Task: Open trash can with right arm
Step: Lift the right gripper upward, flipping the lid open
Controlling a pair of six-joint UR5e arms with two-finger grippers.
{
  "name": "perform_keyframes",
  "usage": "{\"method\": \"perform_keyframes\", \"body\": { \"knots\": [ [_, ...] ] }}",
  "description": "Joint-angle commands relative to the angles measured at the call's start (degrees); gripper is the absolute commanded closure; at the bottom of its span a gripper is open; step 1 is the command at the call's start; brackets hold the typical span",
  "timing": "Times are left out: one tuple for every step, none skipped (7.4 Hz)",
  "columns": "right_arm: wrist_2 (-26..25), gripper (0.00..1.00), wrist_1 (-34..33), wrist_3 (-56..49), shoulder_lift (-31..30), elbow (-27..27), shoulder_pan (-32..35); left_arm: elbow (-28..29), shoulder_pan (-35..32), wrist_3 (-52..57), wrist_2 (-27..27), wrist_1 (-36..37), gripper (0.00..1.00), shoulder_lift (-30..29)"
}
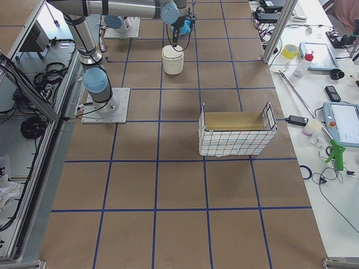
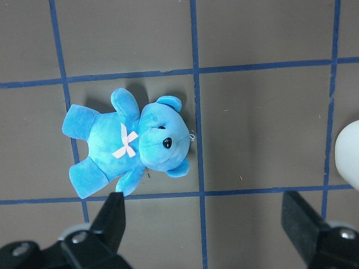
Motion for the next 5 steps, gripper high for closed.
{"method": "perform_keyframes", "body": {
  "knots": [
    [-1.16,0.0,9.14,-0.71,-0.44,-10.85,-1.21,0.0,0.0,0.05,0.0,0.0,0.0,0.0],
    [-2.3,0.0,9.51,-0.89,-0.44,-13.68,-2.53,0.0,0.0,0.05,0.0,0.0,0.0,0.0],
    [-2.31,0.0,9.52,-1.94,-0.53,-16.15,-4.63,0.0,0.0,-0.04,0.0,0.0,0.0,0.0],
    [-2.23,0.0,9.52,-3.95,-0.53,-17.22,-6.82,0.0,0.0,0.05,0.0,0.0,0.0,0.0],
    [-2.23,0.0,9.78,-4.4,-0.53,-17.14,-7.37,0.0,0.0,-0.04,0.0,0.0,0.0,0.0]
  ]
}}
